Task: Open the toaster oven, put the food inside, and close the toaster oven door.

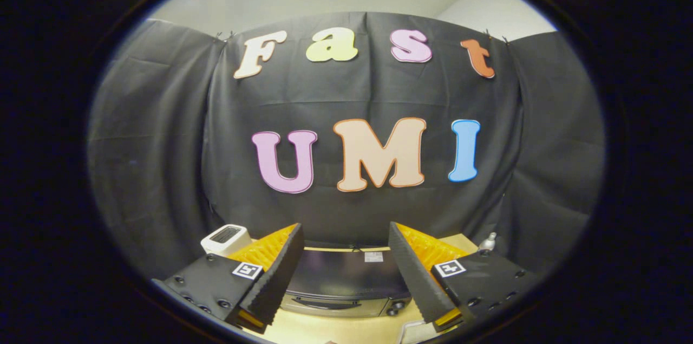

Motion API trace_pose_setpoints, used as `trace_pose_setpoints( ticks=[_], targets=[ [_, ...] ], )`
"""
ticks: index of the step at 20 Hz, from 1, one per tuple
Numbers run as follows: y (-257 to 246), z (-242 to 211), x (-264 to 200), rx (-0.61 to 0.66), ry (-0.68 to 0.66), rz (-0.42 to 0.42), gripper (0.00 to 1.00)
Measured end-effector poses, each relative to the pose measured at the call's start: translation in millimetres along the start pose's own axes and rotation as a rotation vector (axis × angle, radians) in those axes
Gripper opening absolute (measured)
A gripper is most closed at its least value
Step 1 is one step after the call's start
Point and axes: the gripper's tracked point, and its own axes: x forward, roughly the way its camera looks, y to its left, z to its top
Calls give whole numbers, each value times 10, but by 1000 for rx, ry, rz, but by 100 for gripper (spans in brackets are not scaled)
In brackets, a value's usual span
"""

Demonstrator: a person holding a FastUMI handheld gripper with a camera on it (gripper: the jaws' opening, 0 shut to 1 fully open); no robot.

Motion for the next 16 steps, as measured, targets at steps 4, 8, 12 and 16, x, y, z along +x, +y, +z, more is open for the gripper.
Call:
trace_pose_setpoints(
  ticks=[4, 8, 12, 16],
  targets=[
    [88, -107, 55, -3, 16, -1, 99],
    [255, -309, 32, 0, 42, -9, 99],
    [396, -595, 51, 7, 69, -15, 99],
    [489, -1005, 176, 33, 110, -10, 99]
  ],
)
